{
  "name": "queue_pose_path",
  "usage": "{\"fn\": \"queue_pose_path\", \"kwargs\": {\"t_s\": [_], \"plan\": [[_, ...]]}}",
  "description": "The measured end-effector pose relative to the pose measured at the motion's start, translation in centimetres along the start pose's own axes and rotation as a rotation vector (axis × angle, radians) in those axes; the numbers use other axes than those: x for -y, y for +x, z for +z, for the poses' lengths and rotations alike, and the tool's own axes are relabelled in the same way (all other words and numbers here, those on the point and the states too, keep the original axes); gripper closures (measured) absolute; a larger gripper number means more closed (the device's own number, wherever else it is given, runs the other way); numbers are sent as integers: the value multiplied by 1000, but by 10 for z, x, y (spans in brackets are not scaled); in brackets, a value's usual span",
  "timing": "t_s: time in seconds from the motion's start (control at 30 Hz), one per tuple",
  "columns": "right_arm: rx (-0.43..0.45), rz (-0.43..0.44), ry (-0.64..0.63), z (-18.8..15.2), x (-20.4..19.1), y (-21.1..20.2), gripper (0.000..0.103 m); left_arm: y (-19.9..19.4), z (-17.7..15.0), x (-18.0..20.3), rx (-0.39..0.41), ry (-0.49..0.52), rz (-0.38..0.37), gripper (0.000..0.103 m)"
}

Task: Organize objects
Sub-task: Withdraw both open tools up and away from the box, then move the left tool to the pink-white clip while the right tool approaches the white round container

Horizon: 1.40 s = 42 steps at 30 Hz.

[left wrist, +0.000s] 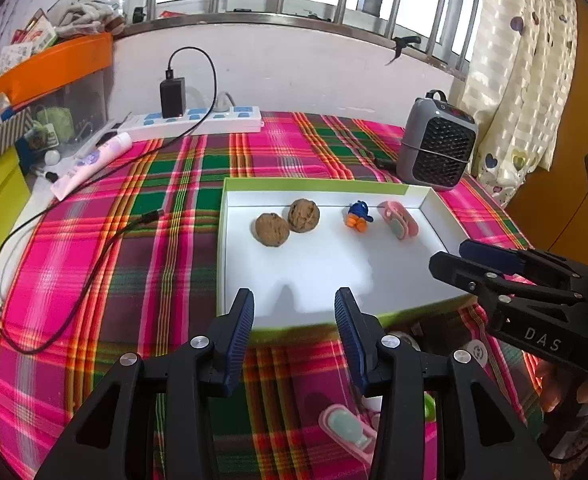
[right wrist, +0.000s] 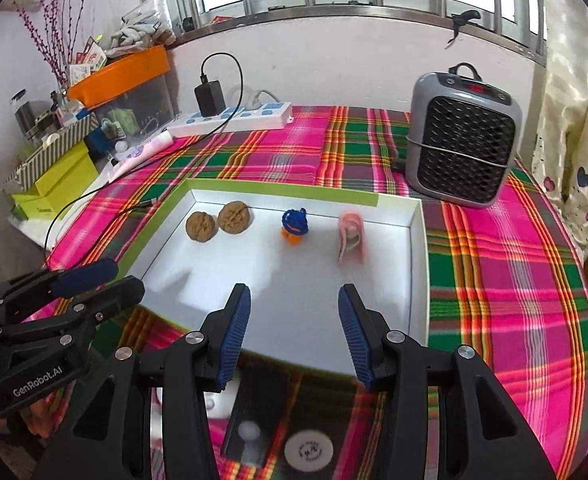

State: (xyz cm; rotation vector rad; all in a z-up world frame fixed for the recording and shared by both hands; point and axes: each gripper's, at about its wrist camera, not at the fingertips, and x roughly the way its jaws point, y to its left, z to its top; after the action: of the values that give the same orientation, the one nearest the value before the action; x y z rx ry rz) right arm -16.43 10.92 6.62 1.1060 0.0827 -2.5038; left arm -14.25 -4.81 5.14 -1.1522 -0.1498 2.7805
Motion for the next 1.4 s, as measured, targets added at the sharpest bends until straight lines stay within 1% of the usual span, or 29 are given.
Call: {"fn": "queue_pose_path", "kwargs": {"t_s": [0.3,0.57,0.7,0.77,0.83,0.97,1.17,1.4], "plan": [[24,-10,10,-16,4,-17,56,-10,-18,-4,-4,-37,-11,62],[37,-26,27,-32,10,-30,56,-18,-31,-5,-9,-50,-15,62],[38,-35,26,-41,14,-35,56,-20,-38,-5,-17,-58,-29,62],[41,-32,29,-46,16,-37,56,-22,-41,-5,-24,-69,-55,61],[44,-33,30,-50,17,-40,56,-24,-43,-4,-19,-73,-53,61],[29,-44,13,-60,18,-41,56,-28,-50,-4,-18,-78,-56,61],[4,-30,19,-73,20,-38,56,-31,-61,-2,-28,-74,-66,61],[-16,-14,-12,-77,15,-35,56,-33,-70,3,-40,-78,-88,59]]}}
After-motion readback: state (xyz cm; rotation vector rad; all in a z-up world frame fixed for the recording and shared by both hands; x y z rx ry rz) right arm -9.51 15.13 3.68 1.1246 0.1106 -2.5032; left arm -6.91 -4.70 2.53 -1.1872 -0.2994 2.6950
